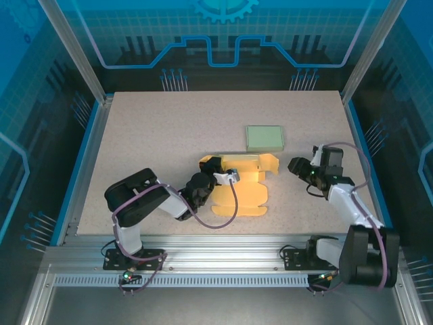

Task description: Fold the paper box

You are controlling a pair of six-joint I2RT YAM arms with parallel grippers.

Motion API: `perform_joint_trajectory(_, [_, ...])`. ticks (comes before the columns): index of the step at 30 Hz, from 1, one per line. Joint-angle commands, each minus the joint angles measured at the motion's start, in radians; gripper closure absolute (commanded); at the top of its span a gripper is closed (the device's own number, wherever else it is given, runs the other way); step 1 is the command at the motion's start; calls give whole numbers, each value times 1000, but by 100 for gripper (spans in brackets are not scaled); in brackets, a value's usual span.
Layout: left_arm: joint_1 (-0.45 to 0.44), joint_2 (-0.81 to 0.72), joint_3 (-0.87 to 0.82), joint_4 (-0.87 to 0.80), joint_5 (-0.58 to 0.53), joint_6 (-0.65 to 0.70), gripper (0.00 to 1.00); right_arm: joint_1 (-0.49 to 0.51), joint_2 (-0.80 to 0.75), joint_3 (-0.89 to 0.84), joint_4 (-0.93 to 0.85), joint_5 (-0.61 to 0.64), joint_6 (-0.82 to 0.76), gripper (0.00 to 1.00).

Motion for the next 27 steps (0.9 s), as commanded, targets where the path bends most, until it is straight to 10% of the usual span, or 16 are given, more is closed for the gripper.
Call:
perform_joint_trajectory(1, [4, -32, -11, 53, 34, -19, 100, -12, 69, 71, 80, -41, -47, 45])
perform_joint_trajectory(12, [9, -22, 3, 44, 32, -22, 100, 98, 368, 217, 163, -158, -91, 46])
perform_joint_trajectory(27, [36, 60, 40, 34, -10, 130, 100, 191, 313, 75, 260, -130, -55, 46])
